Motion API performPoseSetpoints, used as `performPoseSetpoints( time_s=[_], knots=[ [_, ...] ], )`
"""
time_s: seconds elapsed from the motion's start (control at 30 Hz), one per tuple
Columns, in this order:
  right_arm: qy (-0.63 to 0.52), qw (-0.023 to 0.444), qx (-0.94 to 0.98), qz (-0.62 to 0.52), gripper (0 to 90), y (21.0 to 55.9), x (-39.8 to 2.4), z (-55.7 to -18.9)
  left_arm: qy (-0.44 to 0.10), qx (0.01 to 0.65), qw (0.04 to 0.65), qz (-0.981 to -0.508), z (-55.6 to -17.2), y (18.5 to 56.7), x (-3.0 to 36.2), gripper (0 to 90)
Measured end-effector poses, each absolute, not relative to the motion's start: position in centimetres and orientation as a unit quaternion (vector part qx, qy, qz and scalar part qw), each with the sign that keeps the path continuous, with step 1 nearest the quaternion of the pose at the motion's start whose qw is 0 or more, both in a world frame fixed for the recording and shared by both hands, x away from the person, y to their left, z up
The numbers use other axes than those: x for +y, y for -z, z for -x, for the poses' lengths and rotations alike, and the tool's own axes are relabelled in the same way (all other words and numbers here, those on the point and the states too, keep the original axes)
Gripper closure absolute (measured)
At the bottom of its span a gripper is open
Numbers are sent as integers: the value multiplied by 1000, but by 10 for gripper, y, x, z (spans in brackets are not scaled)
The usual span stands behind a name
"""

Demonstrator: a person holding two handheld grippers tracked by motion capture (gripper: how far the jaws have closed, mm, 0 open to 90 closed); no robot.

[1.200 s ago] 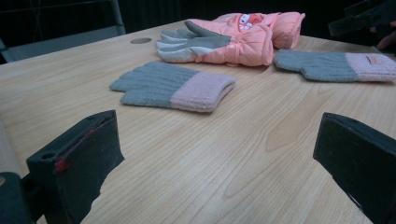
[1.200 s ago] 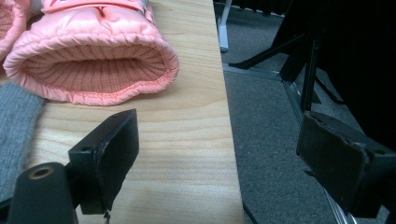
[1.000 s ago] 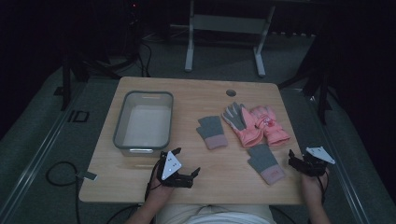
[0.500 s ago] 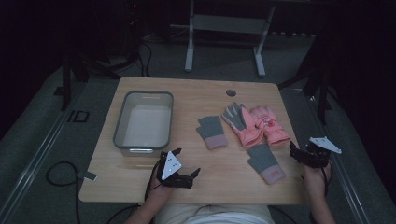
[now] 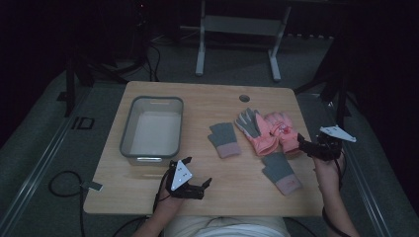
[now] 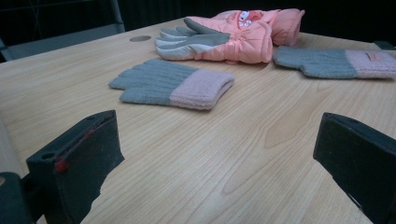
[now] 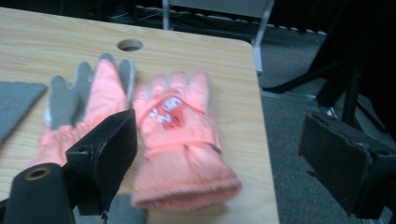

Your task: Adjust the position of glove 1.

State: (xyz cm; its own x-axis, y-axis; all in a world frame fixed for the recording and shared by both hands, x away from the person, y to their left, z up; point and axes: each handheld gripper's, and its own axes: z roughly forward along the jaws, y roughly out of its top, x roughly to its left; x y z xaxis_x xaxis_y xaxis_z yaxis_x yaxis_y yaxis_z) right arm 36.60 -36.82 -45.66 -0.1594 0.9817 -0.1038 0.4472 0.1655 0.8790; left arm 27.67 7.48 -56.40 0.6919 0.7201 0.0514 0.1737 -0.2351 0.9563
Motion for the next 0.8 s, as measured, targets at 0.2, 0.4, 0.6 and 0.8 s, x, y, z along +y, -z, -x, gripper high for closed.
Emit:
performPoseSetpoints(
  time_s=[0.2, 0.4, 0.6, 0.8],
  knots=[
    [-370, 355, 683, -520, 139, 444, -351, -373, -253, 300, 541, -744, -277, 564, 75, 5],
    [-377, 310, 707, -512, 144, 435, -335, -385, -251, 300, 541, -744, -277, 564, 75, 5],
    [-386, 300, 706, -512, 129, 429, -321, -393, -251, 298, 541, -745, -277, 564, 75, 4],
    [-398, 282, 715, -501, 112, 424, -300, -403, -251, 298, 542, -745, -277, 564, 75, 5]
  ],
)
